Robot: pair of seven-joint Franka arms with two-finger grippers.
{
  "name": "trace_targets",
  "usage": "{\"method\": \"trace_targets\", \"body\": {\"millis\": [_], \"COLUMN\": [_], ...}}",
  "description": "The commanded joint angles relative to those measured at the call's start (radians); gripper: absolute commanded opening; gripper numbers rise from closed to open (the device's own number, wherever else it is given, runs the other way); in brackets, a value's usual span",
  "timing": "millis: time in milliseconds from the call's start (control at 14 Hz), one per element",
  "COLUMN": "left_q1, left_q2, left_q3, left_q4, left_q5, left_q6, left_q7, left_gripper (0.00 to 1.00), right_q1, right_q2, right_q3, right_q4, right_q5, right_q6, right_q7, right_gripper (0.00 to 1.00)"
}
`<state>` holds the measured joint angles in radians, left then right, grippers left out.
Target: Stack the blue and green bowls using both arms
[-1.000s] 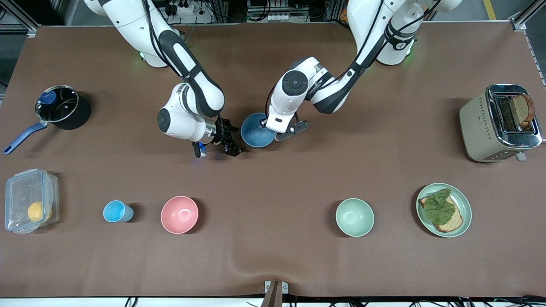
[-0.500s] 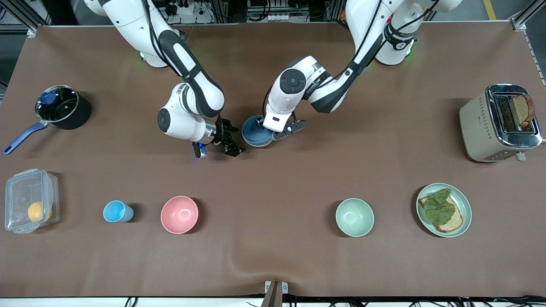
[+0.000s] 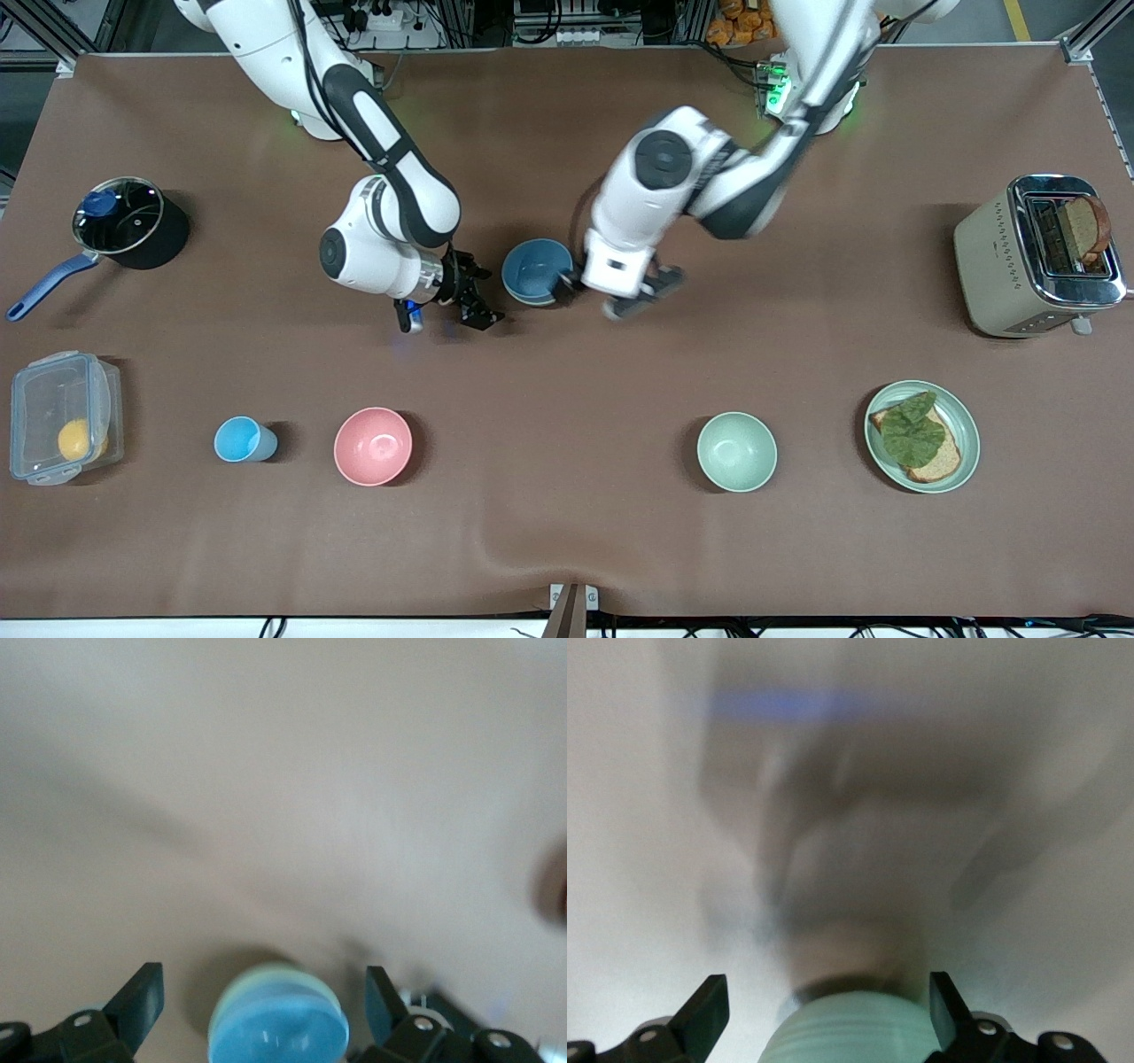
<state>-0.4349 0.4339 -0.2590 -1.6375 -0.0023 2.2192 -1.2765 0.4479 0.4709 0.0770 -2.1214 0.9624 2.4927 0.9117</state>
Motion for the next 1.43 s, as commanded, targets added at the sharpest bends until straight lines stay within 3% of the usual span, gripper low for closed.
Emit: {"method": "trace_targets", "body": {"millis": [0,286,429,714,929,1143,1357], "left_q1": [0.103,0.208,0.263,0.360,0.392,0.387,0.360], "left_q2": [0.006,-0.038,-0.089,-0.179,-0.227,-0.334,-0.400], "left_q3": [-0.006,-0.006,-0.009,-0.019,-0.017,0.042,0.124], "left_q4": [0.108,0.156,0.154,0.151,0.140,0.061,0.033], "left_q5": [0.097,0.225,0.216,0.165,0.127,0.084,0.038], "left_q6": [-0.120,-0.200,-0.245,-0.380,-0.515,-0.553,-0.627], "left_q7": [-0.007,0.097,0.239,0.444,0.604,0.739,0.892], "left_gripper": [1.00,1.00,1.00,1.00,1.00,1.00,1.00], "right_q1": [-0.096,-0.256,-0.340,-0.445,-0.457,-0.445,-0.408], "right_q2": [-0.044,-0.110,-0.147,-0.178,-0.208,-0.308,-0.428], "right_q3": [-0.009,-0.011,-0.011,-0.026,-0.069,-0.072,-0.071], "right_q4": [-0.005,0.001,0.037,0.211,0.354,0.402,0.403], "right_q5": [-0.127,-0.371,-0.477,-0.674,-0.697,-0.728,-0.829], "right_q6": [-0.124,-0.332,-0.463,-0.791,-0.981,-1.006,-0.988], "right_q7": [-0.016,-0.022,-0.059,-0.091,-0.207,-0.335,-0.347], "right_gripper": [1.00,1.00,1.00,1.00,1.00,1.00,1.00]}}
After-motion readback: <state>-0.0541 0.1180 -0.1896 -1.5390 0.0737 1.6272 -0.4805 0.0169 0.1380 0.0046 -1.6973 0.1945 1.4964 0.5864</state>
